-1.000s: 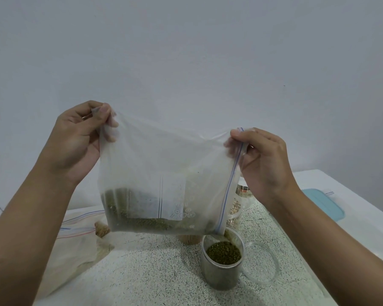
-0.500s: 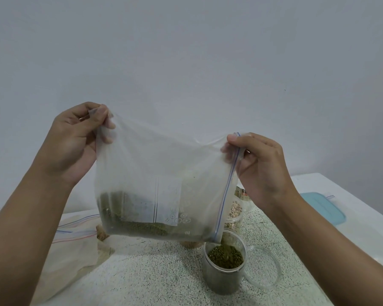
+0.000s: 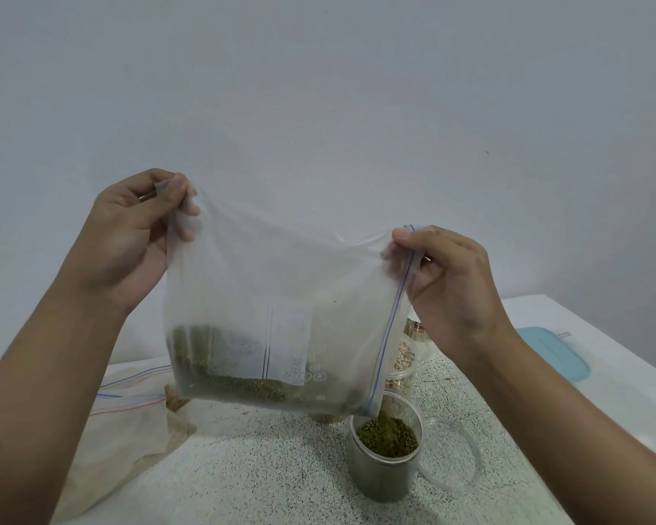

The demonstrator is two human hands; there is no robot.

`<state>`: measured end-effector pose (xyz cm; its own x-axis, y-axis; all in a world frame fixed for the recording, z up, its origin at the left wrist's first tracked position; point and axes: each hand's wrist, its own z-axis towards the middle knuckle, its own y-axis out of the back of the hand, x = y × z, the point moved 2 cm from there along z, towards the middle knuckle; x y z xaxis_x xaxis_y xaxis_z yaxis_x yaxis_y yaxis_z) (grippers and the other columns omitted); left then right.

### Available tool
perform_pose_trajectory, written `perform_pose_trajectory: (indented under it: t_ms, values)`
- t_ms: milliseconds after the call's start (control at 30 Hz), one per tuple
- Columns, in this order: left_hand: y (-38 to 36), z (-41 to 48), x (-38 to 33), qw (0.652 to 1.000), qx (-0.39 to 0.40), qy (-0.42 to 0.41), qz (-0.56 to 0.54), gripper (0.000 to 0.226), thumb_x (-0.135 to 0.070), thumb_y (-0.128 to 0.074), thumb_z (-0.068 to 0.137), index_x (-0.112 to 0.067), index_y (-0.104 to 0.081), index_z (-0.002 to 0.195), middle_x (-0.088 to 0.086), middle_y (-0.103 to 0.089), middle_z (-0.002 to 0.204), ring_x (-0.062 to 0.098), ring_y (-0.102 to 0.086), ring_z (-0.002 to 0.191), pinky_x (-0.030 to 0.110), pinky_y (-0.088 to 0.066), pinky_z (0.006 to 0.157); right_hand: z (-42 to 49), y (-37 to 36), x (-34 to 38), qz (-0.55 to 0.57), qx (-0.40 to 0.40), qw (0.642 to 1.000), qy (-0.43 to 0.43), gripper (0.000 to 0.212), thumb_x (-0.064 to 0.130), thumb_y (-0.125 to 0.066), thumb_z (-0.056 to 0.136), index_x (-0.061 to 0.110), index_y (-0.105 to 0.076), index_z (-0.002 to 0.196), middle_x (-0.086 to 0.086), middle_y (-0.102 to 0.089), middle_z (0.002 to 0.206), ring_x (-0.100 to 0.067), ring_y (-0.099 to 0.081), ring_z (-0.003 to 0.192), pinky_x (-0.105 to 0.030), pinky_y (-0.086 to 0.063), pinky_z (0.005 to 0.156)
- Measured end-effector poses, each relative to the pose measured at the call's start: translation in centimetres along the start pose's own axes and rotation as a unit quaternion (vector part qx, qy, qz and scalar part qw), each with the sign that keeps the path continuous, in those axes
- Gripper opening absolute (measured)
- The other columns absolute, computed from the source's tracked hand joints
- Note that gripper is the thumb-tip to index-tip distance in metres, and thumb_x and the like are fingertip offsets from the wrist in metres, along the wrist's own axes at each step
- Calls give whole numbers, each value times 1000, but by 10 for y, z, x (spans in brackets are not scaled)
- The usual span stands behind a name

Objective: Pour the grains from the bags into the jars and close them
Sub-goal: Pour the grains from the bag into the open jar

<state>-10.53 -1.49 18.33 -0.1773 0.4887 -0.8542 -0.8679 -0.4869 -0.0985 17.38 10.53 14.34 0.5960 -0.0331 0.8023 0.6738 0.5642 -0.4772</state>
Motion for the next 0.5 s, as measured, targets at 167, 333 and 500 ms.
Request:
perform_pose_trajectory:
  t_ms: [167, 333, 500]
  values:
    - [-1, 2, 3, 1000, 4, 4, 7, 26, -18, -57, 100, -20, -69, 77, -2, -62, 74, 14, -49, 65, 21, -43, 67, 2, 2, -1, 15, -9, 1000, -10, 13, 7, -70, 70, -3, -62, 75, -13, -60, 68, -17, -62, 67, -23, -48, 65]
    - [-5, 5, 5, 1000, 6, 4, 6, 27, -18, -58, 100, -21, -70, 76, -3, -62, 74, 14, -49, 64, 22, -43, 66, 3, 6, 0, 17, -13, 1000, -10, 14, 7, -70, 70, -2, -61, 76, -12, -60, 68, -17, -62, 67, -24, -47, 66]
    - [-9, 6, 4, 1000, 10, 1, 2, 29, -17, -57, 101, -22, -70, 75, -3, -62, 75, 12, -51, 67, 22, -44, 67, 5, 7, 2, 18, -18, 1000, -9, 14, 7, -70, 69, -2, -62, 75, -11, -60, 66, -16, -62, 65, -23, -48, 65]
